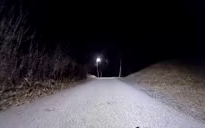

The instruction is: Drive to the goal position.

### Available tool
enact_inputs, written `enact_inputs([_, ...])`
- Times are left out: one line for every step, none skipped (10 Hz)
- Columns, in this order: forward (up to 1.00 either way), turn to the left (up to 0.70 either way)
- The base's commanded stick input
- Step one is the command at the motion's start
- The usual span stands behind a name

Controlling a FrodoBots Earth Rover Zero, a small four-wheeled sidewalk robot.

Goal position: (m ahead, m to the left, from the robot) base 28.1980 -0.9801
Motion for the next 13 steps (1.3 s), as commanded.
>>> enact_inputs([0.00,0.00])
enact_inputs([0.00,0.00])
enact_inputs([0.00,0.00])
enact_inputs([0.00,0.00])
enact_inputs([0.48,0.00])
enact_inputs([0.70,0.00])
enact_inputs([0.70,0.00])
enact_inputs([0.70,0.00])
enact_inputs([0.70,0.00])
enact_inputs([0.70,0.00])
enact_inputs([0.70,0.00])
enact_inputs([0.70,0.00])
enact_inputs([0.70,0.00])
